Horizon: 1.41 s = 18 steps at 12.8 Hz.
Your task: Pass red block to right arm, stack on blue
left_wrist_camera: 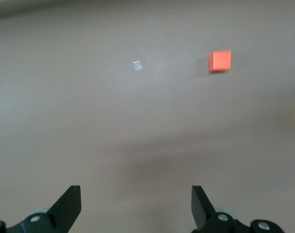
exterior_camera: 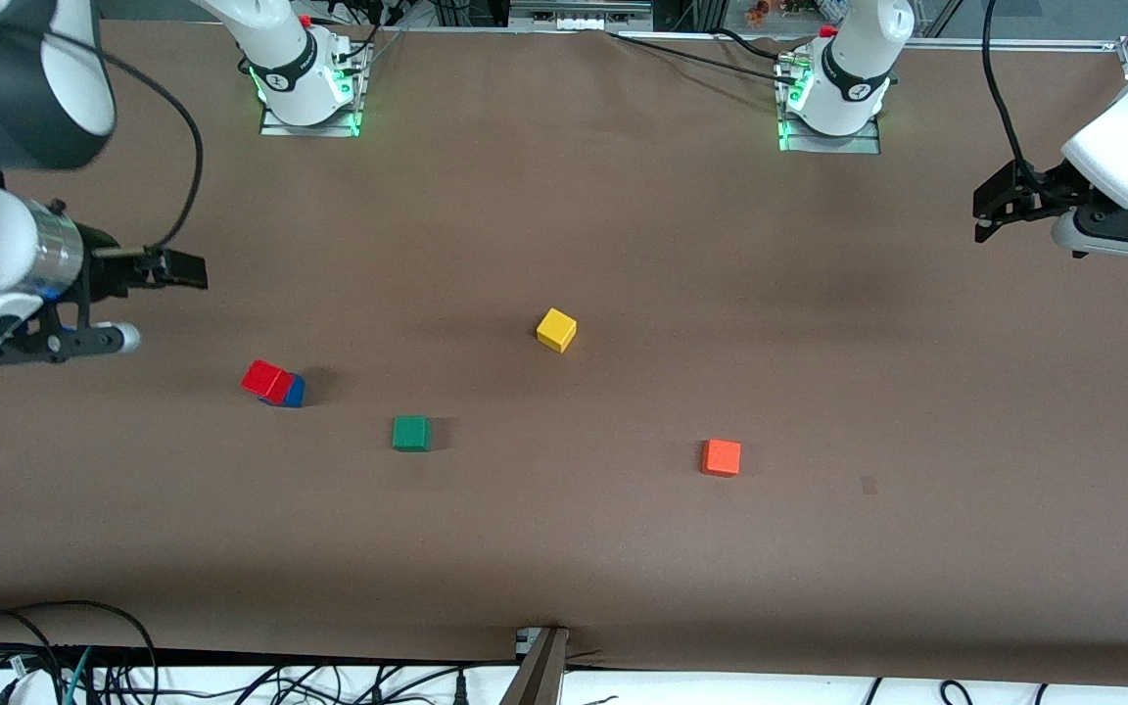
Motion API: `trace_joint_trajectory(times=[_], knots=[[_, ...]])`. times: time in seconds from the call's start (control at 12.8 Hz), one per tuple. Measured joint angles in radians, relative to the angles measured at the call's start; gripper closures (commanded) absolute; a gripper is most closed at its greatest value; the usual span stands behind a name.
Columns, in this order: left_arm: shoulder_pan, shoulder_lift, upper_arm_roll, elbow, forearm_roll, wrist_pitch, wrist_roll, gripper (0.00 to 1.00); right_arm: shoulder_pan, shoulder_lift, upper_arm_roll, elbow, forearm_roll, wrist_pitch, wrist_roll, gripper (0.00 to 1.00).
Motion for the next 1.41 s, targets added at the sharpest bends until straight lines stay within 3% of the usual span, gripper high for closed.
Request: trace_joint_trajectory(times=[0.23,0.63,0.86,1.41], knots=[[0.009,-0.001,0.001,-0.035,-0.008,0.055,-0.073,0.00,0.000,-0.070,0.030,-0.014,-0.001,-0.020,0.000,0.00],[0.046,-0.008,0.006,-0.051,-0.037,0.076,-0.077,0.00,-0.061,-0.231,0.065,-0.128,-0.035,-0.020,-0.001,0.00],[0.052,-0.022,0.006,-0.045,-0.037,0.076,-0.085,0.00,-0.076,-0.312,0.096,-0.183,-0.098,-0.020,-0.006,0.00],[0.065,-0.027,0.004,-0.042,-0.038,0.073,-0.090,0.00,-0.077,-0.280,0.117,-0.204,-0.112,-0.006,-0.006,0.00]])
